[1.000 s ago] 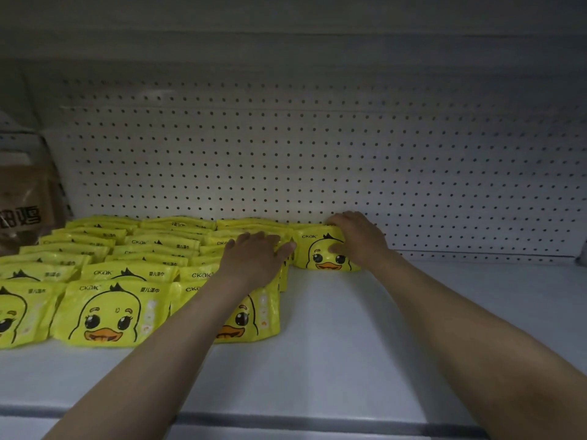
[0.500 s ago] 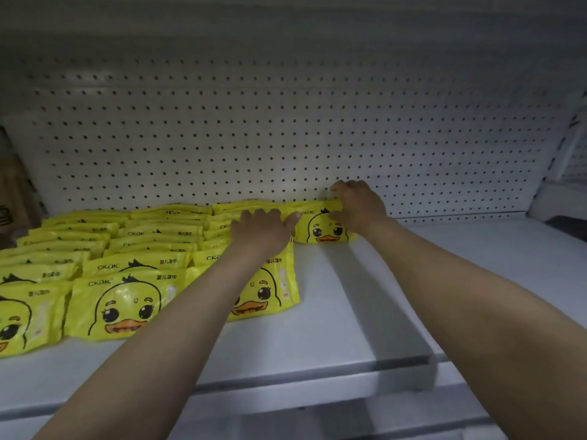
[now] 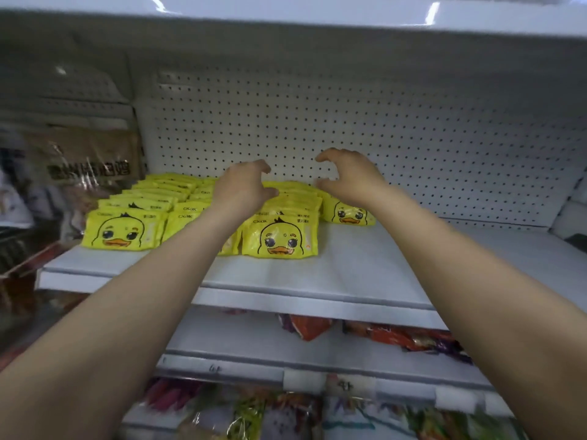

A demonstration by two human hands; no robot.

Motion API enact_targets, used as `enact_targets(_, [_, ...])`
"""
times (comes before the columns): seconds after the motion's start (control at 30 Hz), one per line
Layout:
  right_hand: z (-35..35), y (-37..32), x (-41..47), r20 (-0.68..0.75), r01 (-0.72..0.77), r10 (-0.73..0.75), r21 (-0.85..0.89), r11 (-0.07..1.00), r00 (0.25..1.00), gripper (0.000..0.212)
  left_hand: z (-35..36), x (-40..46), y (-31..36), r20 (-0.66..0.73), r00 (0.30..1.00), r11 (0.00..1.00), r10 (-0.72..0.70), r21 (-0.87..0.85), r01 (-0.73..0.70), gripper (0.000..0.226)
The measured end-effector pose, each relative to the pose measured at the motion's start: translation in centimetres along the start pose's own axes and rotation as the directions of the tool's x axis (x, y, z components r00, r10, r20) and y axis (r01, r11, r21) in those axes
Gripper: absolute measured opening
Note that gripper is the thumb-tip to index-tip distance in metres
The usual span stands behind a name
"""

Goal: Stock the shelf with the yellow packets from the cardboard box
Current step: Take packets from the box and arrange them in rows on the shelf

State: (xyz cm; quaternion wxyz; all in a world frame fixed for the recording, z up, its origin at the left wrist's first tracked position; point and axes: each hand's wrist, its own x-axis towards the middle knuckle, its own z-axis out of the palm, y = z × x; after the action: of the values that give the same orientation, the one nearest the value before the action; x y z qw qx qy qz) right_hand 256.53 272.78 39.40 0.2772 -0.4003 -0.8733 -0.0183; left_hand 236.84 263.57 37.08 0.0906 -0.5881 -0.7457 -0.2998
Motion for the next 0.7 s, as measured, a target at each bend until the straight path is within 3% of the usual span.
enact_targets(0.37, [1.2, -13.8, -10.4, 0.055, 0.234, -0.244, 0.136, 0.963, 0.968, 0.053, -9.8, -17.1, -6.4, -0.142, 0.986, 0.975, -0.086, 0.192, 0.112, 0.06])
enact_targets(0.7, [5.5, -27.0, -13.2, 0.109, 0.405, -0.445, 0.268, 0.874, 0.889, 0.053, -15.7, -28.0, -14.4, -0.239, 0.945, 0.906, -0.224, 0.306, 0.293, 0.051])
